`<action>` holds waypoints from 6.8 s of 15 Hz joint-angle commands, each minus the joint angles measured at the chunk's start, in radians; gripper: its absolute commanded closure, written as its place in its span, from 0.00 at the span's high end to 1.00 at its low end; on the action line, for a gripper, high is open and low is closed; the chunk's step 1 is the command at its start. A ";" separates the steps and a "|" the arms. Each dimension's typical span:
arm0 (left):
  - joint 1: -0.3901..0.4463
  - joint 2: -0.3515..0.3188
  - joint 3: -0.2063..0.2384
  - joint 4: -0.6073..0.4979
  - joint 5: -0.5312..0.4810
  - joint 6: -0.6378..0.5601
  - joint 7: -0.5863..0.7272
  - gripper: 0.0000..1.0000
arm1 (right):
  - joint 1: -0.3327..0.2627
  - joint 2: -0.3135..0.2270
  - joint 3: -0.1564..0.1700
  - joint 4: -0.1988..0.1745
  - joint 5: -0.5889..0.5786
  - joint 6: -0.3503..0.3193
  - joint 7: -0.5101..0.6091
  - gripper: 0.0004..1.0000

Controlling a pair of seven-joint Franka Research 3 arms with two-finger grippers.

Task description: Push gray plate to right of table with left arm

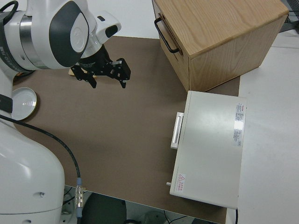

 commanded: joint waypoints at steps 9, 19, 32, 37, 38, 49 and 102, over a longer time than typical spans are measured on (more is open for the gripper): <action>-0.003 -0.010 -0.002 -0.003 -0.008 0.009 -0.016 0.99 | -0.020 -0.002 0.016 0.009 0.004 -0.016 0.012 0.98; -0.003 -0.013 -0.013 -0.007 -0.009 0.004 -0.093 0.99 | -0.020 -0.002 0.016 0.009 0.004 -0.016 0.012 0.98; 0.002 -0.018 -0.014 -0.119 -0.011 0.079 -0.018 0.99 | -0.020 -0.002 0.016 0.009 0.004 -0.016 0.013 0.98; 0.007 -0.022 -0.013 -0.228 -0.012 0.194 -0.001 0.99 | -0.020 -0.002 0.016 0.009 0.004 -0.016 0.013 0.98; 0.008 -0.022 -0.013 -0.248 -0.012 0.222 0.005 0.99 | -0.019 -0.002 0.016 0.009 0.004 -0.016 0.012 0.98; 0.016 -0.021 -0.001 -0.426 -0.012 0.437 0.060 0.99 | -0.020 -0.002 0.016 0.009 0.004 -0.016 0.013 0.98; 0.019 0.111 0.015 -0.794 -0.038 1.006 0.048 0.00 | -0.020 -0.002 0.016 0.009 0.004 -0.016 0.012 0.98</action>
